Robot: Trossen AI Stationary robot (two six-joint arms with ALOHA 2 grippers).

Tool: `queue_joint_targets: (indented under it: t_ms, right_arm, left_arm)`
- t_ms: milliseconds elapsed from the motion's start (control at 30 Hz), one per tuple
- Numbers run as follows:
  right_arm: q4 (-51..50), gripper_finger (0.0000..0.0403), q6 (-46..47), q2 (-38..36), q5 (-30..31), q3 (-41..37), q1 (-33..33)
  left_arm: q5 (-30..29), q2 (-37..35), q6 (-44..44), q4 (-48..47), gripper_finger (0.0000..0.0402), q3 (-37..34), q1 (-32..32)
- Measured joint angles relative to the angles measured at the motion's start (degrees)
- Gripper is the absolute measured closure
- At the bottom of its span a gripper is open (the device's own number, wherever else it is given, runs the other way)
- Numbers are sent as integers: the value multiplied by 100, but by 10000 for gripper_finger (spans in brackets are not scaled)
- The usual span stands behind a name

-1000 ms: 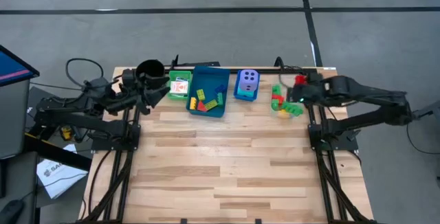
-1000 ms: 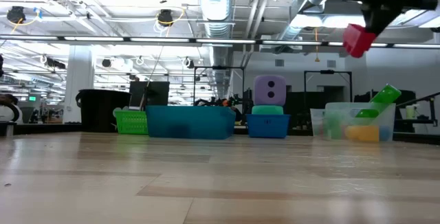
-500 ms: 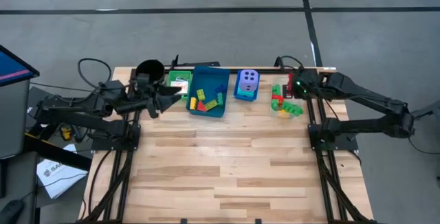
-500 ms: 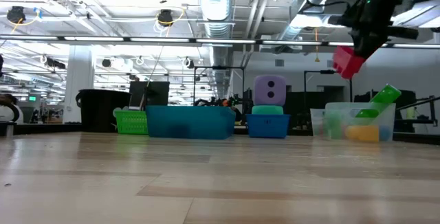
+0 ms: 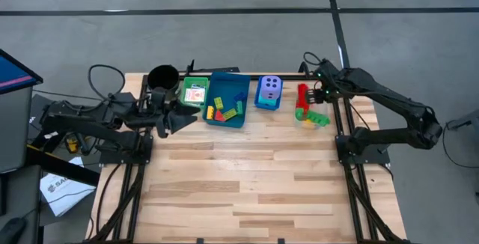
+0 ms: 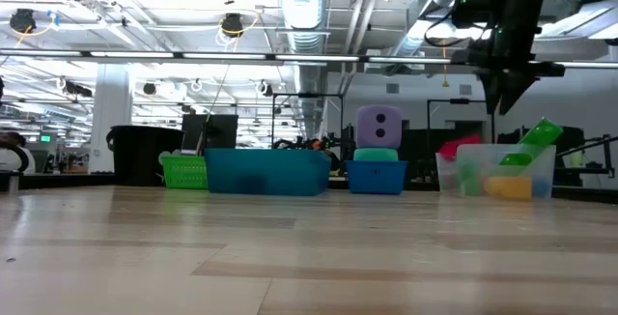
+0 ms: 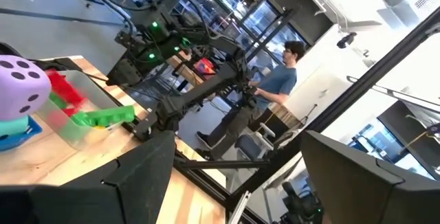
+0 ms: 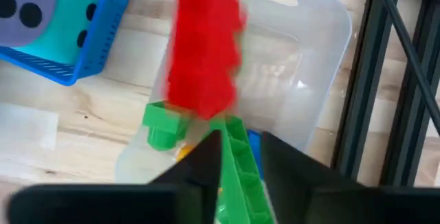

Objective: Pick & Place Toys
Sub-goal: Put the large red game piece into the transparent bin, then return to Home Position

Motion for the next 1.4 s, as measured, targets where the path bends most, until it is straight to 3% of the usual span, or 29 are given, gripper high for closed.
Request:
queue_joint_targets:
  t_ms: [233,333,467,600,700,867,967,1100,1200,1300,1400]
  right_arm:
    - [10,180,-101,-130,-81,4,-83]
    - [167,148,-291,-518,-305,4,182]
    - [637,140,-277,-1276,-686,4,1119]
    - [1383,139,-18,-2155,-635,6,2714]
    - [1952,139,649,-2539,39,8,4131]
    - [2916,139,1062,-2629,2588,-471,6535]
    - [3278,140,1638,-2525,3529,-1103,7626]
    - [3270,151,3128,-2413,3720,-1954,8650]
    - [3287,162,3873,-2215,3853,-2374,9101]
    - [3279,174,4147,-2100,4057,-2569,9375]
    - [3190,185,4265,-2078,4069,-2666,9534]
  left_arm:
    - [2,0,4,-5,92,0,-49]
    - [1,-12,51,-4,92,0,-49]
    - [0,-21,328,-14,92,0,-49]
    - [-21,-111,925,-107,92,0,-145]
    - [-20,-254,1096,-541,92,2,-205]
    - [-174,-500,908,-1722,92,0,-273]
    - [-386,-563,692,-2359,92,0,-377]
    - [-740,-588,507,-2876,92,-129,-634]
    - [-925,-673,220,-2814,92,-655,-893]
    - [-939,-744,-227,-2466,92,-1402,-1202]
    - [-923,-774,-557,-1465,92,-2271,-1501]
